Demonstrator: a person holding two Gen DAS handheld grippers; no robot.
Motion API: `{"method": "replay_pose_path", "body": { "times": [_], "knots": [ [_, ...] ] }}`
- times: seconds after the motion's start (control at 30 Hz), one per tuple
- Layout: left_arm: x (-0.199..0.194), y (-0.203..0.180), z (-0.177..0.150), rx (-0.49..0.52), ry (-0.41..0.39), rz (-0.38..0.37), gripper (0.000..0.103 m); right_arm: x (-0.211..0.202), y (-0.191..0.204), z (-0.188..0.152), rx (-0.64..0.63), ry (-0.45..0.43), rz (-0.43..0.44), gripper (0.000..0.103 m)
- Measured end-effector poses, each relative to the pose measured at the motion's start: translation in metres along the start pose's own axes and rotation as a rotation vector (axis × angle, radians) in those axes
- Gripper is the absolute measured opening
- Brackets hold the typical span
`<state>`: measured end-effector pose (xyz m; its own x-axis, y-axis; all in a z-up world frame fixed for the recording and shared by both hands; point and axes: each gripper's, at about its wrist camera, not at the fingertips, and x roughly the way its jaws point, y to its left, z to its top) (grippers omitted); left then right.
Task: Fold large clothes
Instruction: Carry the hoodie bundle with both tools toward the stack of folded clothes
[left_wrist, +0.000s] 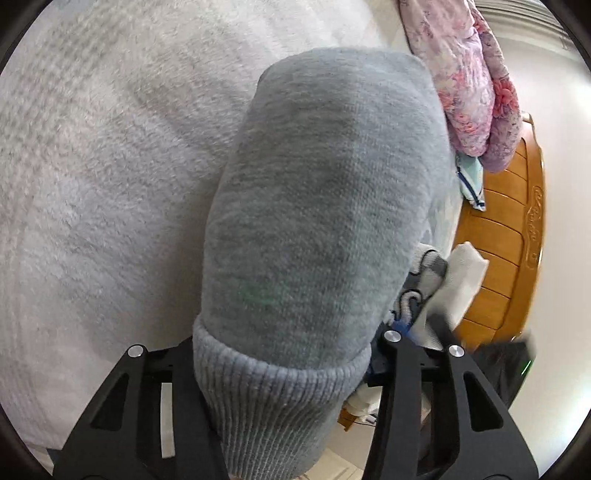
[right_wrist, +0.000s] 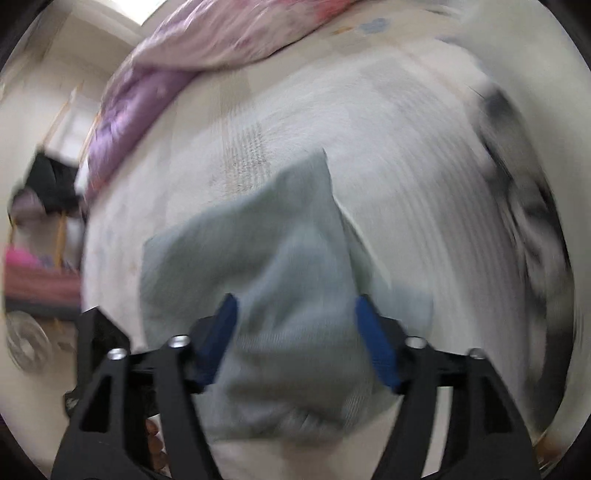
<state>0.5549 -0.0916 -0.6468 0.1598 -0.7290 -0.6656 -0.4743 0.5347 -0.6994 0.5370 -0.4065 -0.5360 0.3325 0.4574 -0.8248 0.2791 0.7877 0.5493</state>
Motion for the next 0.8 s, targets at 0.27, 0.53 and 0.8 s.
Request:
{"method": "replay_pose_path", "body": {
  "times": [0.27, 0.53, 0.8],
  "knots": [
    [-0.029, 0.008, 0.0, -0.059, -0.022, -0.001, 0.044, 0.02, -0.073, -0.123, 0.856, -0.056, 0.414, 0.082],
    [-0.064, 0.051, -0.014, -0.224, -0.04, -0.031, 0.044, 0.063, -0.067, -0.183, 1.042, -0.062, 0.553, 0.091],
    [-0.076, 0.068, -0.015, -0.254, -0.026, -0.048, 0.044, 0.084, -0.065, -0.176, 1.004, -0.06, 0.589, 0.095]
  ]
}}
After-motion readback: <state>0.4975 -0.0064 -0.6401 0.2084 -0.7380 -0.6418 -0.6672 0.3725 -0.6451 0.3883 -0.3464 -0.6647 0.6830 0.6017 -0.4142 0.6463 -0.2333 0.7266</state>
